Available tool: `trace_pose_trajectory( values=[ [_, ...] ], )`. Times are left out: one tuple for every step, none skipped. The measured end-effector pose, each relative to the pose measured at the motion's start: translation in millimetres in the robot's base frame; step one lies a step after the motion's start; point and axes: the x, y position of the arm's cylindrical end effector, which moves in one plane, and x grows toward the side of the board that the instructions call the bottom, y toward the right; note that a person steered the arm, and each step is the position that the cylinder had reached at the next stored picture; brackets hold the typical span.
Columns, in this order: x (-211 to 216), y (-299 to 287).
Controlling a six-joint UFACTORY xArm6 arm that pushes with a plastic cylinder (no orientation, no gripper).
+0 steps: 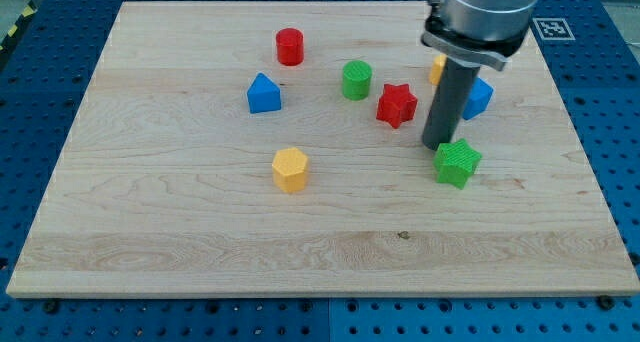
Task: Place the red star top left to the green circle
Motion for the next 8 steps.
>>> trace_pose_trajectory(
  values=[
    [-12.0, -30.1],
    [-12.0, -32.7],
    [-19.1, -51.2],
    [-22.4, -62.4],
    [-22.2, -62.4],
    [-24.4, -62.4],
    [-30.8, -65.2],
    [-32.0, -65.3]
  ],
)
